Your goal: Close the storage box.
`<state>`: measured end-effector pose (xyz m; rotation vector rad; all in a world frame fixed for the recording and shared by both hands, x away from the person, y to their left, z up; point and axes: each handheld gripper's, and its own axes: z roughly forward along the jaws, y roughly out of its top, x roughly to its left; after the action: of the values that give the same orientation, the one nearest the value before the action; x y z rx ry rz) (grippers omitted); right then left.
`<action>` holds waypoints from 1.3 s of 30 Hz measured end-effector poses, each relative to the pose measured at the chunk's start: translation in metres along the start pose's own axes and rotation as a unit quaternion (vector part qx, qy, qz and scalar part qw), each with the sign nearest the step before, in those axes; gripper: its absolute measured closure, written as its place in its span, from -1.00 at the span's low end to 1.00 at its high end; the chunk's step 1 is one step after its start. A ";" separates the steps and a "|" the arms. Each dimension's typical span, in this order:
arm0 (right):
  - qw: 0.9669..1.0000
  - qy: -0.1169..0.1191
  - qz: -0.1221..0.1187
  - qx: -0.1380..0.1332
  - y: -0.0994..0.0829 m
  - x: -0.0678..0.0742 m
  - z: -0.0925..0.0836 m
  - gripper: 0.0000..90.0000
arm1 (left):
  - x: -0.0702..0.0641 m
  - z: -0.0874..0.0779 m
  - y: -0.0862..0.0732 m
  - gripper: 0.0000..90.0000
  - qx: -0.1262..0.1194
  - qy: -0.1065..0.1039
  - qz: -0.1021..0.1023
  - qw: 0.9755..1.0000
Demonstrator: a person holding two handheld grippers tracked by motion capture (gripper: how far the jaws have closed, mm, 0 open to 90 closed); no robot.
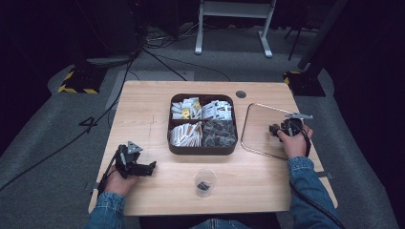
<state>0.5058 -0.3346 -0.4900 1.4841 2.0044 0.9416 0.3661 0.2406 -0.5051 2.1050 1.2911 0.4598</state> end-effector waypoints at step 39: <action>0.999 0.030 -0.002 -0.035 0.016 0.001 -0.025 0.30 | 0.001 0.001 0.001 -1.00 0.000 0.002 0.002 1.000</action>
<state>0.4977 -0.3372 -0.4612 1.4285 1.9949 1.0555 0.3676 0.2405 -0.5049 2.1091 1.2891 0.4652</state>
